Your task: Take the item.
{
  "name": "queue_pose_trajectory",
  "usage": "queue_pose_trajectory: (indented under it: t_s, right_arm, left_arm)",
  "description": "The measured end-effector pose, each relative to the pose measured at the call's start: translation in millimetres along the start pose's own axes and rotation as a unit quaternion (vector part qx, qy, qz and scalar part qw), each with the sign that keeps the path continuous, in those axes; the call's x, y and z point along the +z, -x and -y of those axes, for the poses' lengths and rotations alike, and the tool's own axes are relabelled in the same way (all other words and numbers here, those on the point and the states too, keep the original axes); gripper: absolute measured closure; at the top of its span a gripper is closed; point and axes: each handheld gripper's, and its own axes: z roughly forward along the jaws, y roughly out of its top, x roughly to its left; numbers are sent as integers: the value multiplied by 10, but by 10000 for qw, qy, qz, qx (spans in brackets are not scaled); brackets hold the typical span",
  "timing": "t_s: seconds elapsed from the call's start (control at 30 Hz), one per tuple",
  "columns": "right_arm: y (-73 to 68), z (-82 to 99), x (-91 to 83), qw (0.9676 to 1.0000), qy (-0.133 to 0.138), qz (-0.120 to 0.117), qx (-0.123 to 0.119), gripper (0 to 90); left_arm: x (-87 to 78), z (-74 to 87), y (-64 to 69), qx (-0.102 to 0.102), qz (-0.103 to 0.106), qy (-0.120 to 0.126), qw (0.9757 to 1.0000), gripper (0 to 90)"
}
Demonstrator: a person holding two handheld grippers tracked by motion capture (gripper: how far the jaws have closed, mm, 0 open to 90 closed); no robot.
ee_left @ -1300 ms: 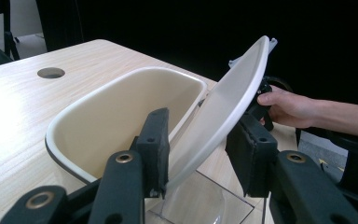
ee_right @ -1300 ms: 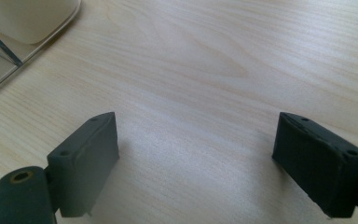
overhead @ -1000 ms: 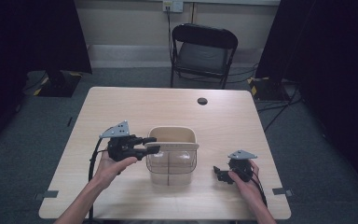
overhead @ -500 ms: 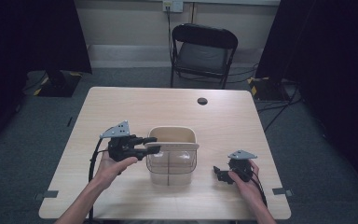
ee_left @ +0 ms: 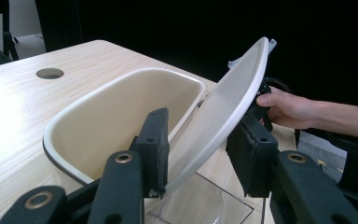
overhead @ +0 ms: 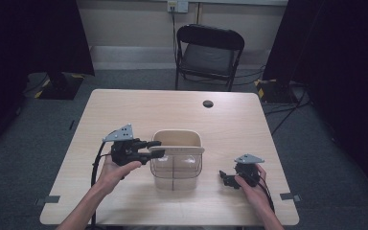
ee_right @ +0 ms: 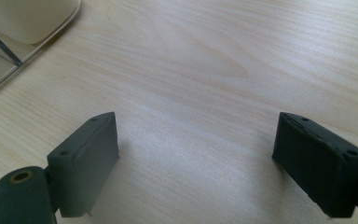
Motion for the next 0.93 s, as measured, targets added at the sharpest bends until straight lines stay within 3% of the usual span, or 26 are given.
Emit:
queue_pose_trajectory:
  t_s: [0.93]
  right_arm:
    - [2, -2, 1, 10000, -5, -5, -2, 133]
  left_arm:
    - [13, 0, -4, -23, 27, 20, 10000, 588]
